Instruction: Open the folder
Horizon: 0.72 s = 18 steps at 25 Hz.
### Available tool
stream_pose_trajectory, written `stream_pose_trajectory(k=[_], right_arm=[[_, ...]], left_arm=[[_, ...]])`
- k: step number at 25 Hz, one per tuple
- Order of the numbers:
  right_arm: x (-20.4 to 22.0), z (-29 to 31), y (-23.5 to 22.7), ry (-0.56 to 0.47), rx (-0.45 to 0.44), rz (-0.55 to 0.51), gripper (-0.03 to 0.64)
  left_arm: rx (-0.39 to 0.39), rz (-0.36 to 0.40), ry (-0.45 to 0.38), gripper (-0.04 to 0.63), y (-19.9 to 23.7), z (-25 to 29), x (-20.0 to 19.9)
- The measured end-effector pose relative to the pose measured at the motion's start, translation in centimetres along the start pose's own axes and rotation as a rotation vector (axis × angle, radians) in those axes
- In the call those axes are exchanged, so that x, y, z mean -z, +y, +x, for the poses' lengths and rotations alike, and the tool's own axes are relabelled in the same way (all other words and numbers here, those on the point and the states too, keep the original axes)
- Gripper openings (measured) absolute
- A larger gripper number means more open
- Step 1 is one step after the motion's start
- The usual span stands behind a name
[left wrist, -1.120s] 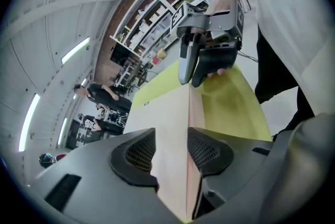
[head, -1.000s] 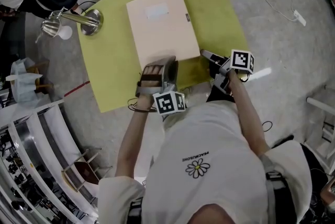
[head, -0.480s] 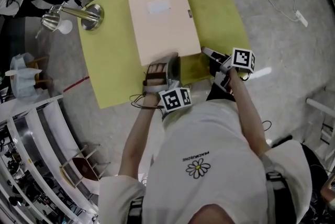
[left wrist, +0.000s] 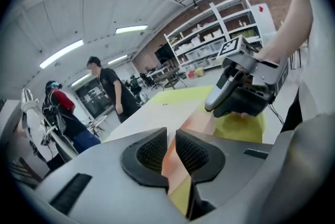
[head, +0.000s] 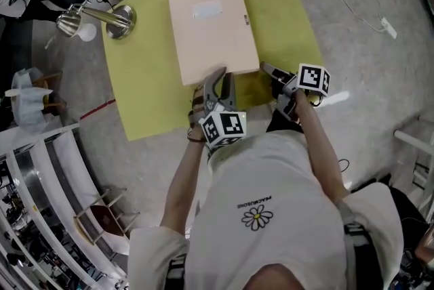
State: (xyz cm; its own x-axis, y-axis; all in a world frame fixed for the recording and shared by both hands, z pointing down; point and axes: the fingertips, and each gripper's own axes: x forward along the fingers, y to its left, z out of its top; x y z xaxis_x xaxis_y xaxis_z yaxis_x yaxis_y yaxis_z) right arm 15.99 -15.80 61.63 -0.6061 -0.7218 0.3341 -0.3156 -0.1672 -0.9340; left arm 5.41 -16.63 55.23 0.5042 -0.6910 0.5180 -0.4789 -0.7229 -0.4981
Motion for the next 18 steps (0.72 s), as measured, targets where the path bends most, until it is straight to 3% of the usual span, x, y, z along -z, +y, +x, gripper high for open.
stream_pose_trajectory(k=[2,6,11,14,18], right_arm=[[0.0,0.0,0.1,0.002,0.012,-0.015,0.138],[-0.3,0.2,0.1,0.012,0.025,-0.048,0.139],[0.0,-0.1,-0.1,0.011,0.034,-0.037,0.137],[0.4,-0.3,-0.3,0.026,0.04,-0.04,0.137],[0.6,-0.3,-0.2,0.032,0.025,-0.012,0.137]], left_arm=[[-0.023,-0.087,-0.015,0.052,0.7,-0.3,-0.3],[-0.145,-0.419,-0.146,0.029,6.9,-2.6,-2.0],[-0.268,-0.52,-0.189,0.023,11.0,-6.7,-1.0],[-0.326,-0.606,-0.16,0.021,11.9,-8.3,1.0],[-0.416,-0.664,-0.112,0.017,13.6,-9.9,4.1]])
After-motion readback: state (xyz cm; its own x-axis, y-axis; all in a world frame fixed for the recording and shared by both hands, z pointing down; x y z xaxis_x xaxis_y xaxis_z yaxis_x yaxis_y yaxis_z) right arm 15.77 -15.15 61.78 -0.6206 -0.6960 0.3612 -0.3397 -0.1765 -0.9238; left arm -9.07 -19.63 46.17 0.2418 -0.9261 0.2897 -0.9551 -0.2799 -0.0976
